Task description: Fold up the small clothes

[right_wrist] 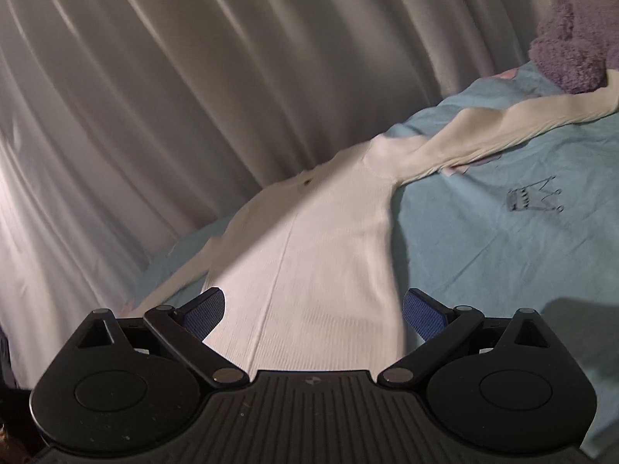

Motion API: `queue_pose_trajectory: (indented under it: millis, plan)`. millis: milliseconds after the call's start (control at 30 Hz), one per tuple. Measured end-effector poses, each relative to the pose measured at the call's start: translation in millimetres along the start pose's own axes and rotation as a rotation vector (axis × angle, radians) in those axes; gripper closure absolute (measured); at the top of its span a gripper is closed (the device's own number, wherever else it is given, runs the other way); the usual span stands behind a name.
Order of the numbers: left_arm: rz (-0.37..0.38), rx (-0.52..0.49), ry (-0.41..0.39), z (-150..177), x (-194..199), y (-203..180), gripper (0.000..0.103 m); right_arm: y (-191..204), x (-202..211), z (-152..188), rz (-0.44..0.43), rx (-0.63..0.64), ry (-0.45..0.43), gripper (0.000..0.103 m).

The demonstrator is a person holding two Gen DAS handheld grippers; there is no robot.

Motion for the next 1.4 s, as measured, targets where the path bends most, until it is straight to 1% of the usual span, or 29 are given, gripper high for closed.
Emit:
queue_pose_trajectory:
  millis: [100,167,200,233,267,300,367,400,433,467,500,567,667,700,733,800,833,867,933,967,1000,1033,1067,1133,1200,1300,1367,1400]
  plan:
    - [0.029,0.031,0.000,-13.7,-9.5,0.3,0.000,-68.4,-9.6,-36.0,0.112,-0.136,-0.110,0.004]
    - [0.046,0.050,-0.004,-22.8,-17.9,0.3,0.000,-124.3,-17.2,-59.0,0.198,-0.245,-0.168,0.007]
    - [0.051,0.059,-0.004,-26.9,-22.0,0.6,0.000,-148.7,-20.3,-66.9,0.231,-0.301,-0.192,0.014]
    - [0.055,0.070,-0.002,-30.8,-26.5,1.1,0.000,-172.1,-23.7,-73.4,0.256,-0.349,-0.213,0.020]
    - [0.061,0.084,0.004,-35.0,-32.3,2.2,0.000,-202.9,-27.8,-77.9,0.300,-0.412,-0.232,0.032]
    - [0.068,0.094,0.009,-38.5,-37.6,3.1,0.000,-225.9,-33.2,-79.7,0.337,-0.473,-0.238,0.049]
    - [0.074,0.111,0.021,-44.9,-48.9,6.2,0.000,-266.0,-42.9,-79.2,0.385,-0.585,-0.234,0.065]
    - [0.073,0.119,0.027,-48.1,-54.2,7.8,0.001,-281.9,-48.0,-76.8,0.413,-0.636,-0.228,0.067]
    - [0.074,0.125,0.035,-51.3,-59.2,9.4,0.002,-292.2,-53.2,-74.1,0.430,-0.671,-0.225,0.068]
    - [0.081,0.130,0.046,-54.5,-63.7,10.6,0.004,-298.9,-56.7,-72.8,0.435,-0.681,-0.242,0.079]
    - [0.086,0.134,0.057,-57.5,-67.8,11.6,0.008,-303.9,-59.8,-71.7,0.449,-0.686,-0.261,0.083]
    - [0.103,0.145,0.081,-63.9,-76.2,13.9,0.010,-309.5,-63.4,-71.8,0.480,-0.687,-0.302,0.086]
    - [0.125,0.176,0.089,-74.6,-86.2,16.7,0.010,-317.9,-68.8,-75.6,0.509,-0.716,-0.317,0.097]
    - [0.138,0.186,0.090,-78.1,-88.7,17.1,0.010,-316.9,-69.7,-76.8,0.514,-0.717,-0.315,0.097]
    - [0.156,0.197,0.092,-81.9,-90.7,17.1,0.010,-308.0,-69.3,-82.7,0.524,-0.682,-0.319,0.097]
    - [0.189,0.213,0.092,-89.1,-94.4,16.5,0.010,-276.6,-70.1,-102.1,0.513,-0.536,-0.334,0.097]
    - [0.208,0.221,0.089,-93.9,-96.8,15.4,0.010,-250.2,-73.8,-114.9,0.478,-0.432,-0.337,0.097]
    - [0.227,0.226,0.084,-98.9,-99.2,13.7,0.010,-220.6,-79.7,-126.3,0.431,-0.324,-0.337,0.097]
    - [0.258,0.229,0.068,-110.8,-104.3,8.3,0.010,-156.4,-97.1,-140.4,0.304,-0.110,-0.312,0.097]
    - [0.275,0.228,0.051,-117.6,-105.4,4.7,0.010,-115.6,-111.2,-141.0,0.202,0.007,-0.277,0.097]
    - [0.295,0.226,0.030,-124.3,-105.8,1.8,0.010,-82.1,-125.9,-135.0,0.105,0.084,-0.230,0.097]
    - [0.319,0.227,0.005,-132.2,-106.0,-1.1,0.010,-53.4,-140.9,-124.8,0.024,0.143,-0.169,0.097]
    - [0.343,0.232,-0.018,-139.9,-106.8,-3.0,0.009,-30.0,-154.3,-111.8,-0.035,0.192,-0.107,0.097]
    - [0.384,0.253,-0.031,-153.0,-112.9,-3.7,0.008,4.2,-178.2,-80.1,-0.100,0.258,0.018,0.096]
    - [0.407,0.278,-0.006,-161.9,-124.3,-1.6,0.009,16.6,-189.8,-55.2,-0.100,0.268,0.106,0.096]
    - [0.435,0.308,0.048,-168.1,-143.4,2.6,0.010,8.2,-183.3,-37.1,-0.046,0.206,0.138,0.094]
    - [0.464,0.309,0.075,-168.9,-156.8,3.2,0.011,-4.1,-175.5,-35.2,-0.002,0.160,0.147,0.093]
    - [0.466,0.311,0.094,-169.2,-163.9,3.4,0.013,-9.7,-170.0,-34.7,0.018,0.143,0.146,0.093]
Point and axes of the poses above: each gripper's, at about its wrist camera, not at the fingertips, and x roughly against the way its jaws point, y to its left, z to its underside, the point moved 5 cm from there along -x, roughly the way its jaws point, and after that the axes turned 13 degrees about x, right-handed, at the moved point
